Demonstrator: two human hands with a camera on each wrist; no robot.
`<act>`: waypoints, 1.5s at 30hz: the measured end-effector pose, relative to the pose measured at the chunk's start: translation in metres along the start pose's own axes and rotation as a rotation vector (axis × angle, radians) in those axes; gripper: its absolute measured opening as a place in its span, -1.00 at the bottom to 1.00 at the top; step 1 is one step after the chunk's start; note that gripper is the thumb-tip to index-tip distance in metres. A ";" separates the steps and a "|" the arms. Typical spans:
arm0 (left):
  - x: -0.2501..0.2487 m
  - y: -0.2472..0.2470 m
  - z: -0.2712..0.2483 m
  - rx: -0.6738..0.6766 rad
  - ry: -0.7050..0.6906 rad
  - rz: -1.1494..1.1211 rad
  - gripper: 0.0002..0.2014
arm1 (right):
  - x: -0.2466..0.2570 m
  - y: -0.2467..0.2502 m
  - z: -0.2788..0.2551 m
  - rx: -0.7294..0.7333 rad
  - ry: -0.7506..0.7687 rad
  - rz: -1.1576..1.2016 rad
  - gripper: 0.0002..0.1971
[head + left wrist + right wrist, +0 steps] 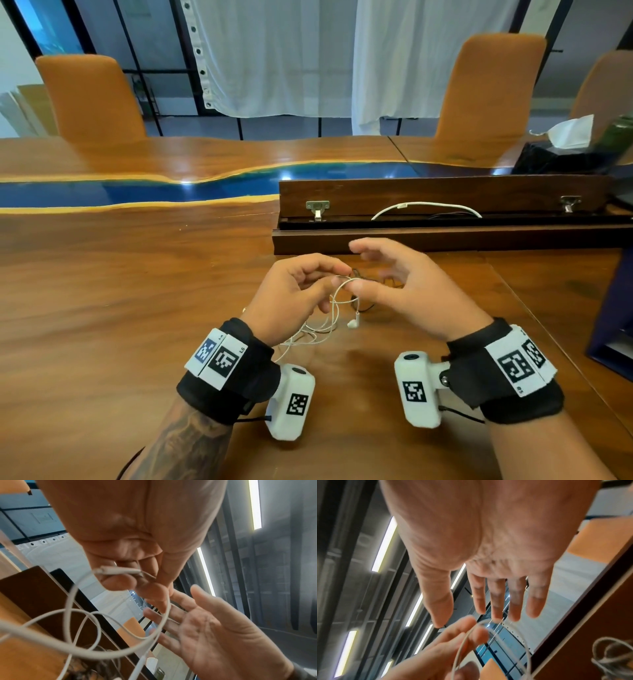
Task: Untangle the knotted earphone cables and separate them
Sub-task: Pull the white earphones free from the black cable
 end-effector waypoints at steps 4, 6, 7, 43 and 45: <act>-0.004 0.011 0.000 -0.047 -0.039 0.043 -0.81 | 0.006 -0.017 -0.001 0.070 -0.014 0.043 -0.68; -0.006 0.027 0.002 -0.134 -0.061 0.069 -0.82 | 0.005 -0.012 -0.003 0.050 -0.035 0.049 -0.83; -0.008 0.035 0.002 -0.174 -0.074 0.067 -0.83 | 0.003 -0.010 -0.004 0.062 -0.049 0.060 -0.85; -0.037 0.090 -0.011 0.045 0.030 0.420 -0.77 | 0.035 0.066 -0.025 -0.275 -0.085 -0.241 -0.80; -0.045 0.095 -0.007 0.008 -0.013 0.375 -0.76 | 0.029 0.058 -0.025 -0.196 -0.122 -0.272 -0.81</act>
Point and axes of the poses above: each hand's wrist, its own z-axis towards the middle knuckle, its own y-axis out of the back of the hand, x = y × z, the point moved 10 cm from there along z, towards the middle knuckle, and after that the axes turned 11 degrees about -y, right-handed, at the moved point
